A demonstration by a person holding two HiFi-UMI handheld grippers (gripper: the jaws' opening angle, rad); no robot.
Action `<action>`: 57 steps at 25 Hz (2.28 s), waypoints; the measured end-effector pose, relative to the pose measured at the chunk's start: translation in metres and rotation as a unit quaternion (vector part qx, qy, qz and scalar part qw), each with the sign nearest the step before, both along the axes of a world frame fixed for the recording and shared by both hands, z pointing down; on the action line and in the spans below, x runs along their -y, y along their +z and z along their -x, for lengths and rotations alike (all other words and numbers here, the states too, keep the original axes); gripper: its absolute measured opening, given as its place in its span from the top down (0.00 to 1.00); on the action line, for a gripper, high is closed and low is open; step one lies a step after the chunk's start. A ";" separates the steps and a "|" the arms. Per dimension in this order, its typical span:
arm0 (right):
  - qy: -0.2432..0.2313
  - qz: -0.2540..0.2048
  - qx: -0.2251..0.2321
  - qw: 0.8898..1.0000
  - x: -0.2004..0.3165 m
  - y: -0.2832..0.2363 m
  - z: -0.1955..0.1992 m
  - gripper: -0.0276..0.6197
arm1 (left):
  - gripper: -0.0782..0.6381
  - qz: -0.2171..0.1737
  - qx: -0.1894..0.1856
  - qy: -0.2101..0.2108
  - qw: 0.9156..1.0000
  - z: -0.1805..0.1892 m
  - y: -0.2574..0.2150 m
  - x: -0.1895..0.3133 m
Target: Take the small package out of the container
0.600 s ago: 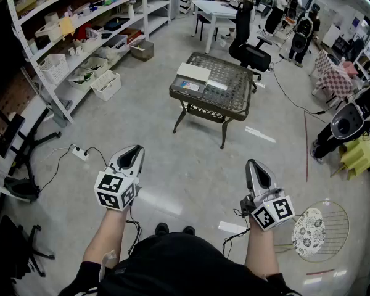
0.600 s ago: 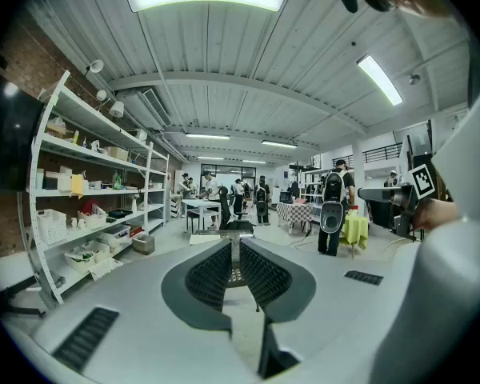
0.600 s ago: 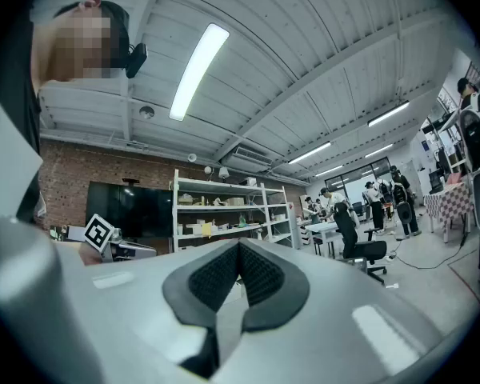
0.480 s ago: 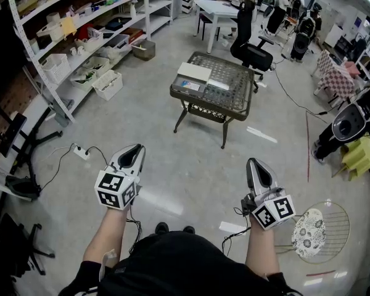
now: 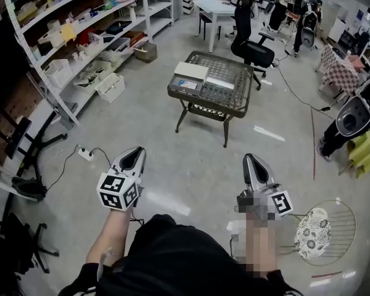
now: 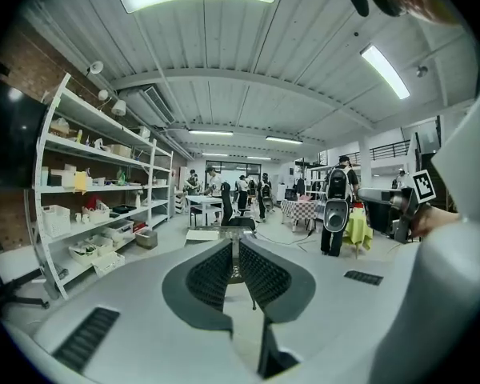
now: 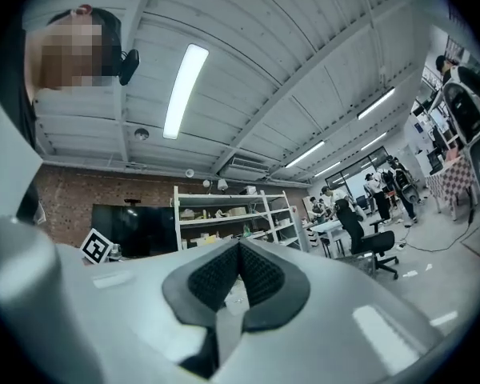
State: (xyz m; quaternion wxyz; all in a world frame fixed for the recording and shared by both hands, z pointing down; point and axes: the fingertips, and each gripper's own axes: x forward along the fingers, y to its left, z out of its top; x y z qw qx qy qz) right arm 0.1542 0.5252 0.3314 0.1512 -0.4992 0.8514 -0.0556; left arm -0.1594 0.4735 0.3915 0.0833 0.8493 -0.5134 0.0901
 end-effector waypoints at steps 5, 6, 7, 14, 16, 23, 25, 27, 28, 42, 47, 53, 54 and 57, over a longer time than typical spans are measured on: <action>-0.024 -0.002 -0.024 0.999 0.010 0.009 0.008 0.94 | 0.85 0.009 0.001 -0.008 1.000 -0.006 0.013 0.015; -0.025 0.004 -0.022 0.999 0.015 0.011 0.007 0.94 | 0.85 0.010 -0.002 -0.010 1.000 -0.006 0.015 0.020; -0.026 0.010 -0.019 0.999 0.021 0.014 0.005 0.94 | 0.85 0.012 -0.004 -0.011 1.000 -0.007 0.017 0.025; -0.022 0.045 -0.008 0.999 0.074 0.033 -0.005 0.88 | 0.85 0.040 -0.018 -0.002 0.999 -0.015 0.049 0.080; -0.020 0.056 -0.008 0.998 0.097 0.040 -0.007 0.88 | 0.85 0.050 -0.024 0.000 0.998 -0.017 0.060 0.103; -0.027 0.097 -0.003 0.995 0.202 0.054 0.008 0.88 | 0.85 0.072 -0.018 0.024 0.997 -0.017 0.072 0.214; -0.034 0.107 -0.002 0.994 0.236 0.057 0.020 0.88 | 0.85 0.072 -0.016 0.041 0.996 -0.021 0.069 0.249; -0.040 0.116 0.008 0.992 0.271 0.058 0.034 0.88 | 0.85 0.073 -0.022 0.057 0.995 -0.025 0.063 0.281; -0.046 0.119 0.013 0.992 0.287 0.057 0.043 0.88 | 0.85 0.072 -0.027 0.065 0.995 -0.026 0.060 0.295; -0.113 0.159 -0.013 0.981 0.408 0.082 0.108 0.88 | 0.85 0.073 -0.028 0.046 0.996 0.017 0.067 0.393; -0.132 0.180 -0.010 0.975 0.465 0.103 0.108 0.88 | 0.85 0.090 -0.023 0.024 0.995 0.021 0.083 0.435; -0.164 0.198 -0.008 0.966 0.554 0.128 0.110 0.88 | 0.85 0.121 -0.013 0.009 0.992 0.010 0.108 0.509; -0.167 0.200 -0.008 0.965 0.572 0.131 0.107 0.88 | 0.85 0.125 -0.011 0.006 0.992 0.007 0.110 0.526; -0.177 0.209 -0.001 0.962 0.627 0.132 0.094 0.88 | 0.85 0.124 0.005 -0.007 0.992 -0.002 0.106 0.577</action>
